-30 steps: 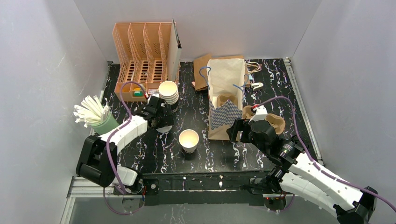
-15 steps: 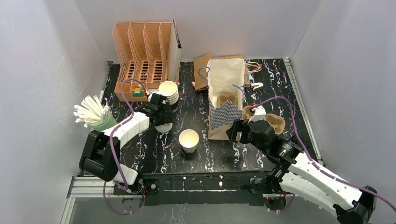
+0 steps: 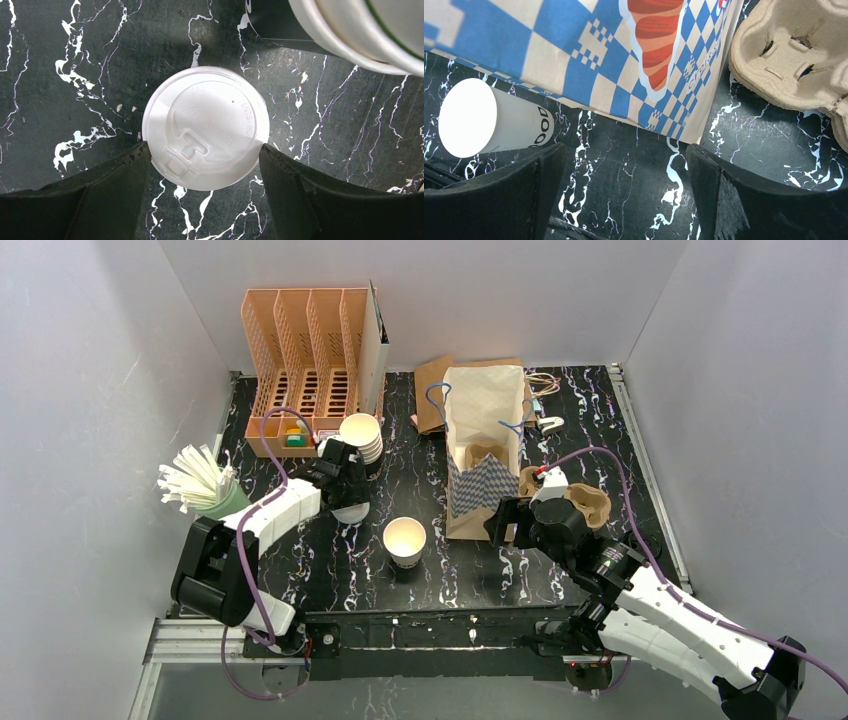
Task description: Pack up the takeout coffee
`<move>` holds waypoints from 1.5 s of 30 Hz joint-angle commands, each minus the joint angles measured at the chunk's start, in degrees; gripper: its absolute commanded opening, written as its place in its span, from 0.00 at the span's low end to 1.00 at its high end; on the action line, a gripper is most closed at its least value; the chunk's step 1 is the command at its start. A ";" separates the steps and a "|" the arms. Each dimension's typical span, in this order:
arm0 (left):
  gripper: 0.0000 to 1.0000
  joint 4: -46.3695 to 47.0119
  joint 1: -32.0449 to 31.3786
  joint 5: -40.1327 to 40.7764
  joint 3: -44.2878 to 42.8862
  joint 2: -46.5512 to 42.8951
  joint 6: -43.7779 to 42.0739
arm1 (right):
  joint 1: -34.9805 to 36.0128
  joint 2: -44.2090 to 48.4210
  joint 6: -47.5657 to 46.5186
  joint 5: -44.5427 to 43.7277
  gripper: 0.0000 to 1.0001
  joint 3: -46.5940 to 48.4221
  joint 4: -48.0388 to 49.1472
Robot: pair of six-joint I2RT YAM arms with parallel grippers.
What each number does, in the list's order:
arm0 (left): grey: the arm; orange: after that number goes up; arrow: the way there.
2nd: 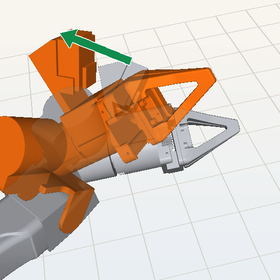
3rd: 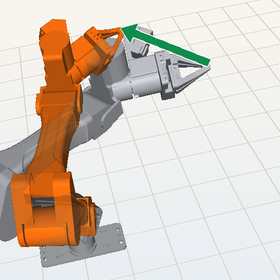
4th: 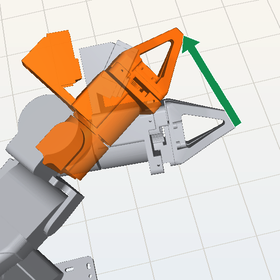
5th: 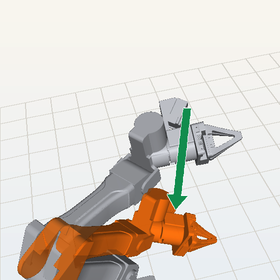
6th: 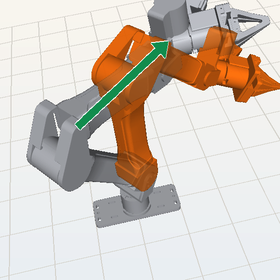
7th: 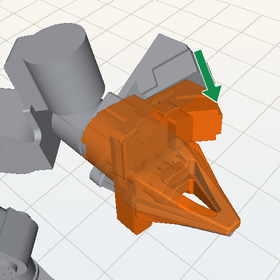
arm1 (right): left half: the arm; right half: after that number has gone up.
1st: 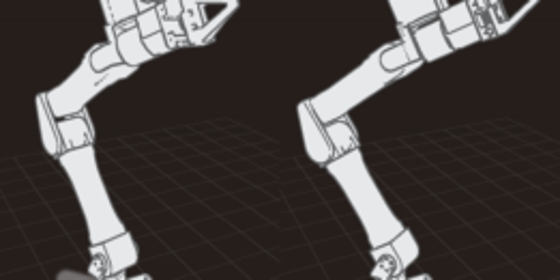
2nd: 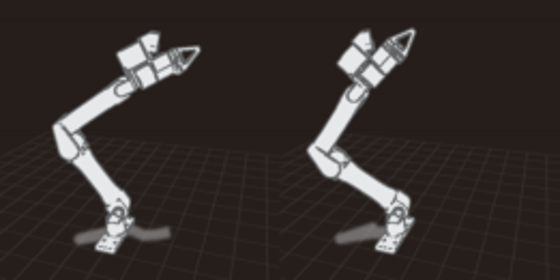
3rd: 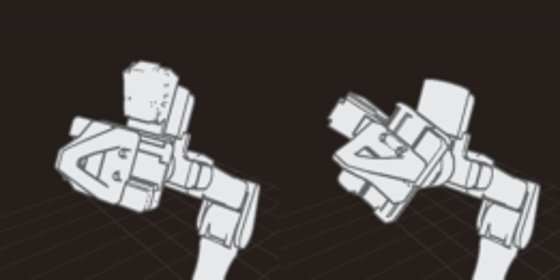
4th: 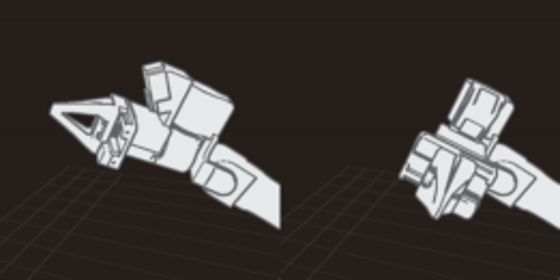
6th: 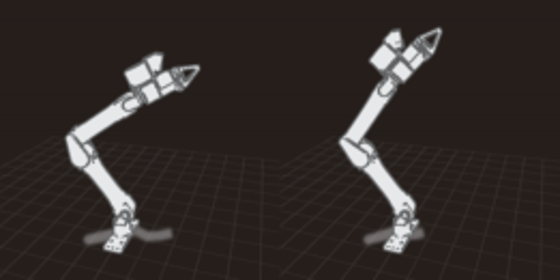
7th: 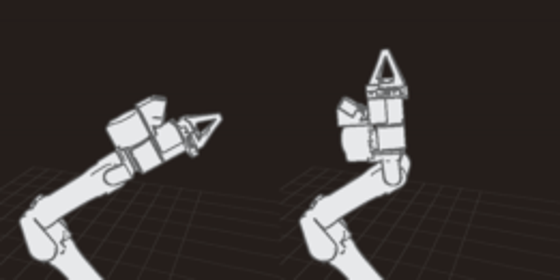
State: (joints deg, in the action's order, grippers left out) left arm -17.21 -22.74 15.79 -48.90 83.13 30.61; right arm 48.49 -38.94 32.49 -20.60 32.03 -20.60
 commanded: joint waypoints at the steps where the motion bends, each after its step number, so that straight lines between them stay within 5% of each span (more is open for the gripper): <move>1: 0.74 -2.21 -0.20 2.43 -2.52 -3.81 -0.45 | -0.13 0.88 -1.03 -0.14 0.97 0.02 1.14; 17: 0.73 -8.51 -0.20 -6.89 -3.91 -16.78 -0.43 | -0.09 0.95 -1.45 0.05 0.97 0.83 1.09; 22: 0.73 -10.37 -0.20 -3.11 -4.22 -17.73 -1.95 | -0.08 0.66 -1.43 0.88 0.97 0.45 2.52; 32: 0.73 -12.95 -0.15 -6.46 -7.94 -15.30 -1.87 | -0.06 -2.46 -5.89 18.39 0.90 6.69 11.96; 36: 0.73 -14.96 0.71 -5.71 -8.51 -15.35 -1.78 | 2.77 -11.47 -4.23 27.22 0.82 11.19 19.79; 41: 0.72 -14.40 3.91 -10.87 -8.27 -15.91 -1.44 | 17.95 -26.77 -9.24 13.16 0.81 19.09 28.98; 45: 0.72 -14.50 8.24 -17.30 -9.49 -16.80 -1.72 | 20.84 -37.41 -11.30 10.54 0.80 26.29 35.53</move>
State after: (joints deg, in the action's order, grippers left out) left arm -30.11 -18.04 5.45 -55.79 68.45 29.36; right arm 67.46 -70.11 24.82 -5.08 51.79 3.68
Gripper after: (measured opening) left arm 0.724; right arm 0.812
